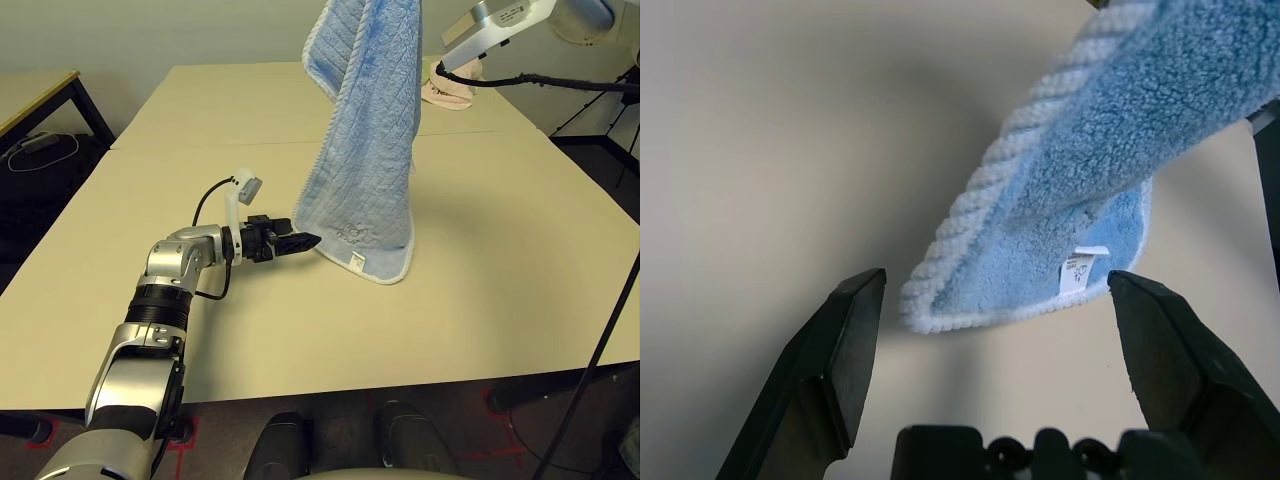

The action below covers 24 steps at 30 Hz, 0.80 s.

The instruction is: Fold the towel and set it aside.

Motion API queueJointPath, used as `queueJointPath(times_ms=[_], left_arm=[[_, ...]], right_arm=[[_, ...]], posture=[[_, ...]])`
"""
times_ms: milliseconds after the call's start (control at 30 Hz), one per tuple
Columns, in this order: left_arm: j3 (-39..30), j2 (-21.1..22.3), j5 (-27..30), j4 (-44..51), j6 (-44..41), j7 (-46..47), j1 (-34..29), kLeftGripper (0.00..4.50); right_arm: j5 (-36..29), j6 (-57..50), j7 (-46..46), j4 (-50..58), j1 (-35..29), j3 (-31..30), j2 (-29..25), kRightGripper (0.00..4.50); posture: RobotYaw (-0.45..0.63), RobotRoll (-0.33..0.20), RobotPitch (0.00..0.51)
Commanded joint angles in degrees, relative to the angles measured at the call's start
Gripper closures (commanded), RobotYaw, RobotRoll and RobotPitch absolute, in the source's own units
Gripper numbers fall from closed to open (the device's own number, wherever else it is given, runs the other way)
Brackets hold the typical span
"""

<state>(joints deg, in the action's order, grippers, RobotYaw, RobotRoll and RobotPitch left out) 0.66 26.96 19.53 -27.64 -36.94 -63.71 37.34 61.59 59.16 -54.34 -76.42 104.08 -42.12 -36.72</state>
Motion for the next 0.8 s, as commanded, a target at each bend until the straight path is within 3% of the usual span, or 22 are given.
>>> queueJointPath(times_ms=[33, 133, 233, 567, 800], left_arm=[[-0.04, 0.07, -0.31, -0.48, 1.16, 0.80, -0.31, 0.00], [0.03, 0.09, -0.42, -1.00, 1.62, 1.05, -0.04, 0.00], [0.49, 0.47, -0.83, -1.28, 1.89, 0.85, -0.04, 0.60], [2.02, 3.13, -1.15, -0.46, -0.95, -1.07, -1.60, 4.42], [2.21, 4.01, -0.13, 0.84, -3.63, -2.01, -1.61, 4.47]], right_arm=[[-0.70, 0.58, 1.25, 1.19, 0.11, 0.51, -0.43, 4.46], [-0.82, 0.65, 1.41, 1.21, 0.04, 0.50, -0.41, 4.46], [-0.99, 0.70, 1.61, 1.22, -0.02, 0.46, -0.39, 4.50], [-1.60, 1.09, 2.14, 1.20, -0.19, 0.54, -0.33, 4.50], [-2.17, 1.39, 3.00, 1.12, -0.70, 0.83, -0.31, 4.50]], posture=[[0.10, 0.000, 0.000], [0.10, 0.000, 0.000], [0.10, 0.000, 0.000], [0.10, 0.000, 0.000], [0.10, 0.000, 0.000]])
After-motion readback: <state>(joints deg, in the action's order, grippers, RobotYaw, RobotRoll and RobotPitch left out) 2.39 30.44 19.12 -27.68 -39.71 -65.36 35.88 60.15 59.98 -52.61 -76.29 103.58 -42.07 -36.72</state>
